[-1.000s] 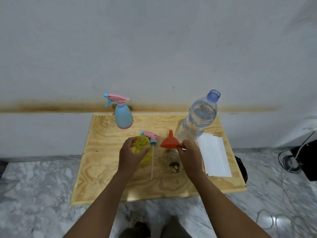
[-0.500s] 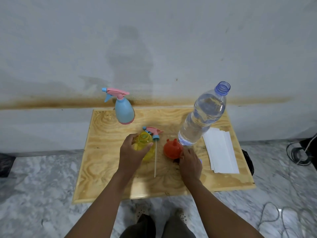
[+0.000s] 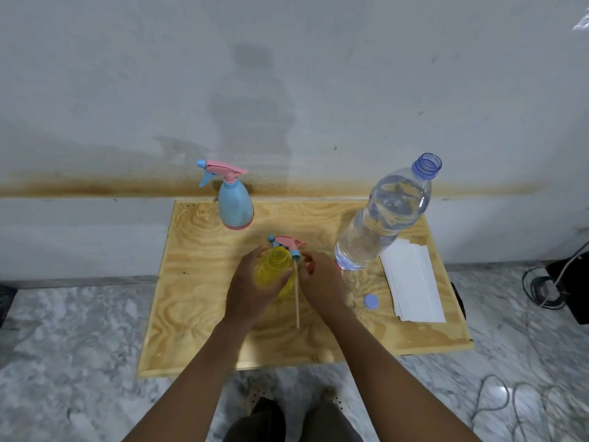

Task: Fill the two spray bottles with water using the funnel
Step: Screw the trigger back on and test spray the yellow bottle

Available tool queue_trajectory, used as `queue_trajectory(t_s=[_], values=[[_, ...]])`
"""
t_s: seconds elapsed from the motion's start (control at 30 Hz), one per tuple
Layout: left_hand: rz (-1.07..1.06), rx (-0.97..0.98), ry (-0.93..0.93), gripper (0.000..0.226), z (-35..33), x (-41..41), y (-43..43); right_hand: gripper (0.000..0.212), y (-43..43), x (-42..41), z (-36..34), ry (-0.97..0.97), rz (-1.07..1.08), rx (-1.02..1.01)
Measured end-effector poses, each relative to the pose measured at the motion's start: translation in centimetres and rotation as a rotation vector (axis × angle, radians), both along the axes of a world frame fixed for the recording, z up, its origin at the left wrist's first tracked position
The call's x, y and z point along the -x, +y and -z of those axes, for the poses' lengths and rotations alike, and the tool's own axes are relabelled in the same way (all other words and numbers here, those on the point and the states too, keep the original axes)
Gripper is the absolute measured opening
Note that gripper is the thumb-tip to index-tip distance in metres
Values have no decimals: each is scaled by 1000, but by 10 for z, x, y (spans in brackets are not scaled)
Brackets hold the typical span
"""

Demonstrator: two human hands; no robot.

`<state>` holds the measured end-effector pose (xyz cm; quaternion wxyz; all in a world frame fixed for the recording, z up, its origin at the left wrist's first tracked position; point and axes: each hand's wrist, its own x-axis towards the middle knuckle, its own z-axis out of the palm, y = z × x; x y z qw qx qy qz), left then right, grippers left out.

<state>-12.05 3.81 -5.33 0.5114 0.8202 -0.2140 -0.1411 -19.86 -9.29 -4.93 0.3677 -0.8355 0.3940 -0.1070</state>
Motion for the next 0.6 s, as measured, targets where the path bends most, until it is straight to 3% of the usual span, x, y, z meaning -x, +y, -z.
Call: queue_trajectory(t_s=[0.17,0.33,0.43,0.6], values=[[90,-33,41,69,5,-3,3,37,-25,-41,6,159,7,-124],[130,-37,86,67,9,-10,5,20,-39,-61,30,237,87,-327],[190,-45,110,67,8,-14,5,29,-46,-68,45,313,49,-317],[169,-25,131,65,5,-18,5,27,-46,-69,42,270,42,-325]])
